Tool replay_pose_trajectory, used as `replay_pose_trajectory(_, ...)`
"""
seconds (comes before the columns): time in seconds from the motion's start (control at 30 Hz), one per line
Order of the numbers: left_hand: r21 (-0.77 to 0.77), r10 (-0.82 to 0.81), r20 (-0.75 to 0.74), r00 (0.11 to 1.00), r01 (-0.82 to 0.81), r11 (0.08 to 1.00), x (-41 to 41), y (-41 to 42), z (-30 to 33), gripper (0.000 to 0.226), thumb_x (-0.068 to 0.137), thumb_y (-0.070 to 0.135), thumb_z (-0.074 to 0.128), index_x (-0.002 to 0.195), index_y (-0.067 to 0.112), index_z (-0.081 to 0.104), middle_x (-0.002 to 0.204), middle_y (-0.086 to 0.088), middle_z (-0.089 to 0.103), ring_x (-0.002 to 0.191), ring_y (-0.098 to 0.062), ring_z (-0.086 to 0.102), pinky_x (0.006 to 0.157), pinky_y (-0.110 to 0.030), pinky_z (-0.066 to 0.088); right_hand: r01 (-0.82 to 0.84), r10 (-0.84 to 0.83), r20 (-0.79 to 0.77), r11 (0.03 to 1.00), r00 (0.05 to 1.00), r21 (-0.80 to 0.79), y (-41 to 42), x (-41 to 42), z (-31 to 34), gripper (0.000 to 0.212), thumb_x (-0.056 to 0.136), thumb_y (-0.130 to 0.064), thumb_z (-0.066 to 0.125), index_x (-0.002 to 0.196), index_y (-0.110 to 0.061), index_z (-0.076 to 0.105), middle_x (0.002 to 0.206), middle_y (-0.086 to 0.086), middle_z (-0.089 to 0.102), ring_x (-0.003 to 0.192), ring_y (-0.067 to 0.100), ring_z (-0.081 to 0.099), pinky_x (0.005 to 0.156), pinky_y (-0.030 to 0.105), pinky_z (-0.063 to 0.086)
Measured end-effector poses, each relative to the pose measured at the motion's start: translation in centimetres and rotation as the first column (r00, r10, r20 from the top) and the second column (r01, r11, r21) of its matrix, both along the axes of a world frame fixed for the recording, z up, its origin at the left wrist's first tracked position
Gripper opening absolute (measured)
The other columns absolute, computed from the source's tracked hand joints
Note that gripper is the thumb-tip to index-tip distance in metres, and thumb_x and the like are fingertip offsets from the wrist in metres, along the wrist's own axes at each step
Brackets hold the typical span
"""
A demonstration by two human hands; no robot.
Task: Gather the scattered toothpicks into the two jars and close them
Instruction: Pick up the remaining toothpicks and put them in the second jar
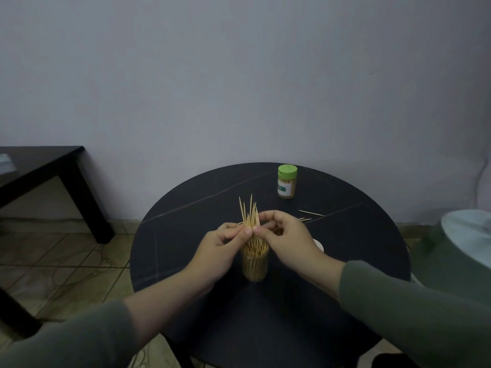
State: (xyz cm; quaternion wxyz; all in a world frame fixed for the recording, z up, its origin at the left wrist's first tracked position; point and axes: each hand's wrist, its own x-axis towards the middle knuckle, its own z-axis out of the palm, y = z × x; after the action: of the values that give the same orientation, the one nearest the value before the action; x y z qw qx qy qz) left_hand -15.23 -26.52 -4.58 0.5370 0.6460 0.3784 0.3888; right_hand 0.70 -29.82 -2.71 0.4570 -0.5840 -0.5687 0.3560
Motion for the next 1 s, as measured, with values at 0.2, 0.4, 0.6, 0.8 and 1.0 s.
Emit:
replay_pose_trajectory(0.2,0.132,-0.048,-0.197,0.979,0.075,0.988,-0.6,0.6,0.5,0.021,0.085,0.04,0.06,0.094,0.032,0.078,0.1,0.0,0.064,0.102,-0.012,0.06,0.097,-0.034,0.047,-0.043,0.034,0.128,0.997,0.991,0.066,-0.4,0.5,-0.2,0.021,0.088,-0.027,0.068,0.087,-0.048,0.067,0.091,-0.009,0.068,0.092,0.007,0.062,0.084,0.03,0.052)
replay_pose_trajectory(0.4,0.328,-0.023,-0.458,0.889,0.194,0.924,-1.4,1.1,1.7,0.014,0.09,0.031,0.064,0.088,0.034,0.077,0.091,0.012,0.059,0.102,-0.001,0.044,0.085,-0.011,0.033,-0.041,0.037,0.052,0.997,0.998,0.071,-0.2,0.5,-0.8,0.015,0.085,-0.031,0.071,0.095,-0.041,0.072,0.073,-0.025,0.063,0.096,0.006,0.055,0.09,0.031,0.044)
replay_pose_trajectory(0.6,0.316,-0.037,-0.438,0.898,0.192,0.929,-1.6,1.3,1.9,0.012,0.087,0.028,0.068,0.093,0.033,0.076,0.084,0.016,0.059,0.087,0.003,0.052,0.079,-0.016,0.037,-0.036,0.034,0.021,0.996,0.999,0.081,-0.2,0.3,-0.9,0.022,0.085,-0.035,0.07,0.081,-0.057,0.069,0.074,-0.025,0.063,0.103,0.011,0.057,0.1,0.041,0.043)
replay_pose_trajectory(0.8,0.406,0.048,-0.354,0.934,0.107,0.908,-1.6,1.5,2.5,0.026,0.087,0.033,0.065,0.112,0.031,0.071,0.085,0.013,0.069,0.081,0.0,0.062,0.072,-0.015,0.046,-0.03,0.019,0.13,0.996,0.991,0.09,0.2,0.4,-1.8,0.029,0.067,-0.072,0.062,0.09,-0.055,0.07,0.084,-0.025,0.062,0.098,0.009,0.059,0.097,0.053,0.042)
replay_pose_trajectory(1.0,0.692,0.189,-0.319,0.929,0.092,0.716,-1.4,1.6,2.7,0.044,0.086,0.052,0.06,0.125,0.03,0.062,0.117,0.017,0.062,0.104,0.0,0.057,0.083,-0.013,0.046,-0.032,0.019,0.171,0.997,0.985,0.071,0.4,0.6,-2.0,0.046,0.054,-0.087,0.052,0.08,-0.053,0.071,0.093,-0.026,0.054,0.105,0.01,0.052,0.095,0.051,0.043)
